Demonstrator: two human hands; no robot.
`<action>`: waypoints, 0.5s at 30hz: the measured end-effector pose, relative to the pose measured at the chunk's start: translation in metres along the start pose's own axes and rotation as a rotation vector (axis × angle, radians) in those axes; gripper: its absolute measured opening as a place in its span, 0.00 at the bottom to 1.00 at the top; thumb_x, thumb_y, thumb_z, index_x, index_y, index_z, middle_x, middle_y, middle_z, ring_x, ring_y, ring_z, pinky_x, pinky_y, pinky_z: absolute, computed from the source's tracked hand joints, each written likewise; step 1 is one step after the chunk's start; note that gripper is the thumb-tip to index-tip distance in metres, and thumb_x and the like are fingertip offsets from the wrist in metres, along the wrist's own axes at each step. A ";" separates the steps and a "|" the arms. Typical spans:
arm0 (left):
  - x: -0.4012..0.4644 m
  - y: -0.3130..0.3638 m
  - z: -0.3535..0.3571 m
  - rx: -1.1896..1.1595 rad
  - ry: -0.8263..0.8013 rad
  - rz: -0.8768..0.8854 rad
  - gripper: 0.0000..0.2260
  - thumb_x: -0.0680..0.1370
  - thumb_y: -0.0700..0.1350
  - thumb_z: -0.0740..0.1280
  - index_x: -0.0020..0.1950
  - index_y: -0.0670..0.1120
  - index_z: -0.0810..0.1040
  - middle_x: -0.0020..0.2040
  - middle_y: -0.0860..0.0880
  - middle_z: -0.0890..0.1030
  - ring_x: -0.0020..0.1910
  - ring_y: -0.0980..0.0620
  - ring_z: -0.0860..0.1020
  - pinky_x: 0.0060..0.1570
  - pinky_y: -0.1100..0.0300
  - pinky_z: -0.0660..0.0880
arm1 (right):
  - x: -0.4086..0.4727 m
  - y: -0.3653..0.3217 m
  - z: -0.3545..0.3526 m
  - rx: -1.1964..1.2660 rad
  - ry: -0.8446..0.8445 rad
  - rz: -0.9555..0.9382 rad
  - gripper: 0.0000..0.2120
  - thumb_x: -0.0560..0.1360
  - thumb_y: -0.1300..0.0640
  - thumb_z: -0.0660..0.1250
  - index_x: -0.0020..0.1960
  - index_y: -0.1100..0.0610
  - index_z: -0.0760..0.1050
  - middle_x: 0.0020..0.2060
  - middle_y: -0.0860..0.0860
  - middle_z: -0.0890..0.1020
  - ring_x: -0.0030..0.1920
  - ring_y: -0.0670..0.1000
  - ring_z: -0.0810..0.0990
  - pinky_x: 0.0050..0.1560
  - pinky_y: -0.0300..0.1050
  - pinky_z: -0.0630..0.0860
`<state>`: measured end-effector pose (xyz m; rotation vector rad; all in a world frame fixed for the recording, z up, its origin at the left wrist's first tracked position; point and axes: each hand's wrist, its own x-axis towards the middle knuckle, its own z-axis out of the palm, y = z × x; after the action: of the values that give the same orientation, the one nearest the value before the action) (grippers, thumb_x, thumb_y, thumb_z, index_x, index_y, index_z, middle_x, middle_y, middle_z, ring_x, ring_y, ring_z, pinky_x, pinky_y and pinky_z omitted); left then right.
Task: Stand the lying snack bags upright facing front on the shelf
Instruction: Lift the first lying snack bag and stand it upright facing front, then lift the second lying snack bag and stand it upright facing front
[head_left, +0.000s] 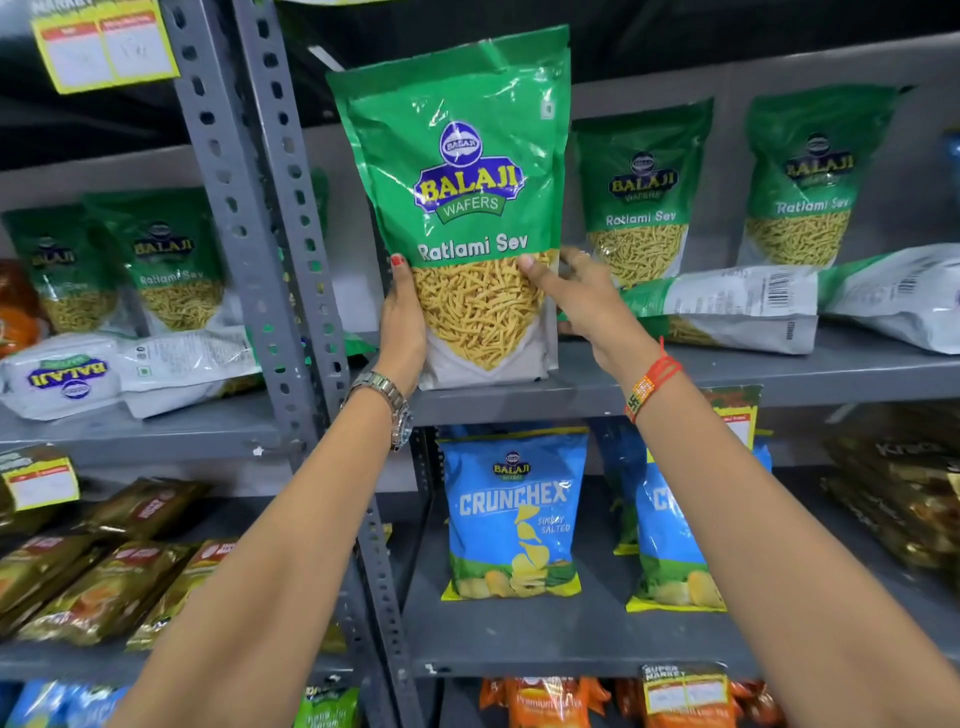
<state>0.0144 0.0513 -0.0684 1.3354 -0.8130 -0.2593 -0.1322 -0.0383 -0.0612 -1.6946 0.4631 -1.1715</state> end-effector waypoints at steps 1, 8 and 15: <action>-0.002 0.000 0.000 -0.001 0.008 0.004 0.30 0.79 0.61 0.45 0.74 0.45 0.63 0.73 0.45 0.68 0.71 0.46 0.68 0.72 0.48 0.63 | 0.000 -0.001 -0.002 -0.023 -0.016 0.011 0.27 0.73 0.43 0.66 0.67 0.55 0.69 0.60 0.48 0.77 0.64 0.51 0.73 0.63 0.52 0.72; -0.073 -0.006 0.033 -0.052 0.537 0.398 0.19 0.78 0.44 0.59 0.68 0.40 0.67 0.68 0.42 0.69 0.70 0.45 0.66 0.69 0.54 0.62 | 0.019 -0.015 -0.059 -0.197 0.108 -0.037 0.26 0.76 0.46 0.62 0.69 0.59 0.68 0.59 0.54 0.77 0.59 0.51 0.75 0.56 0.37 0.71; -0.096 0.009 0.144 0.113 0.184 0.596 0.04 0.71 0.44 0.61 0.38 0.50 0.74 0.35 0.53 0.76 0.36 0.51 0.77 0.40 0.56 0.75 | 0.068 -0.027 -0.166 -0.794 0.101 0.135 0.16 0.76 0.60 0.60 0.60 0.67 0.76 0.60 0.62 0.79 0.60 0.61 0.77 0.62 0.51 0.74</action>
<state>-0.1505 0.0024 -0.0938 1.1413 -1.0374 0.3779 -0.2498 -0.1608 0.0032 -2.2178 1.2040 -1.0367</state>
